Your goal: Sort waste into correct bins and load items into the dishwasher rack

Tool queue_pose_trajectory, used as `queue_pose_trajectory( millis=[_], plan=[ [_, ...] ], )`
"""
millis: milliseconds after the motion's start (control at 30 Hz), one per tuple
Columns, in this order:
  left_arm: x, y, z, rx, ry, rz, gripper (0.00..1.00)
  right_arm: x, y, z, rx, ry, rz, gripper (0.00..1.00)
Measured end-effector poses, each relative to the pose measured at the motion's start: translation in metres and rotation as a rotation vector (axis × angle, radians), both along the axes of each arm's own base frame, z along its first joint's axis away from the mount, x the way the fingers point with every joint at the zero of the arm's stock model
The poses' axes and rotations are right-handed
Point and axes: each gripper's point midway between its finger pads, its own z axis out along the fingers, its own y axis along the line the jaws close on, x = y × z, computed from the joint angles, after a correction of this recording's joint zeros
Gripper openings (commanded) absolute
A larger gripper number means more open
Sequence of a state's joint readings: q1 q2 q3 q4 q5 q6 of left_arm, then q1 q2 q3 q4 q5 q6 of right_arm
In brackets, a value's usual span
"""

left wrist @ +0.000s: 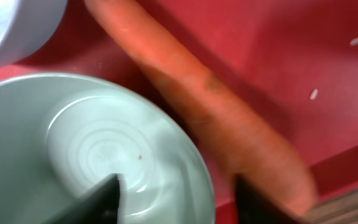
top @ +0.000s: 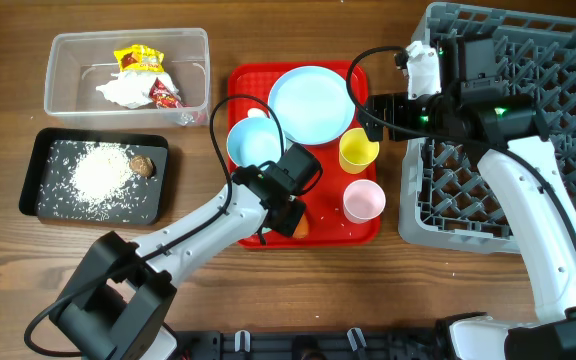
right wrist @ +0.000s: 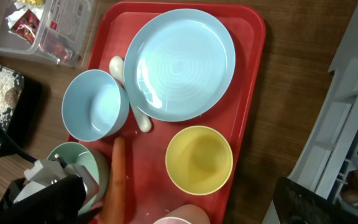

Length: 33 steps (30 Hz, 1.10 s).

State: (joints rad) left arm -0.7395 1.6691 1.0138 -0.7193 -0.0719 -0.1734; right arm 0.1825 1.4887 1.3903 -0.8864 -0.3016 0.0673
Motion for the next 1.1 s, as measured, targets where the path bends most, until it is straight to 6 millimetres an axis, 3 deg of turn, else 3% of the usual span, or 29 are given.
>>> queue_pose_trajectory(
  millis=[67, 133, 167, 267, 333, 500, 700, 833, 933, 1100],
  plan=[
    [-0.001, 0.001, 0.000, 0.007, 0.003, -0.004, 0.65, 0.000, 0.000, 0.000, 0.000, 0.000, 0.000, 1.00],
    [-0.009, 0.015, 0.004, 0.063, 0.050, 0.006, 0.64, -0.001, 0.000, -0.001, -0.001, 0.004, 0.000, 1.00],
    [-0.007, 0.021, 0.012, 0.076, 0.062, 0.026, 0.65, -0.001, 0.000, -0.001, -0.001, 0.005, 0.000, 1.00],
    [0.031, 0.044, 0.064, -0.004, -0.062, 0.159, 0.65, -0.001, 0.000, -0.001, -0.001, 0.004, 0.000, 1.00],
    [0.042, 0.063, 0.079, -0.028, -0.101, 0.227, 0.63, -0.001, 0.000, -0.001, -0.001, 0.004, 0.000, 1.00],
    [0.063, 0.120, 0.077, -0.009, -0.096, 0.411, 0.63, -0.001, 0.000, -0.001, -0.001, 0.005, 0.000, 1.00],
    [0.081, 0.205, 0.065, -0.007, -0.126, 0.680, 0.62, -0.001, 0.000, -0.001, -0.001, 0.005, 0.000, 1.00],
    [0.078, 0.226, 0.032, -0.010, -0.145, 0.747, 0.61, -0.001, 0.000, -0.001, -0.001, 0.006, 0.000, 1.00],
    [0.066, 0.236, 0.012, 0.001, -0.124, 0.777, 0.51, -0.001, 0.000, -0.001, -0.002, 0.006, 0.001, 1.00],
    [0.067, 0.227, 0.009, -0.064, -0.103, 0.770, 0.47, -0.001, 0.000, -0.001, -0.002, 0.006, 0.002, 1.00]
  ],
)
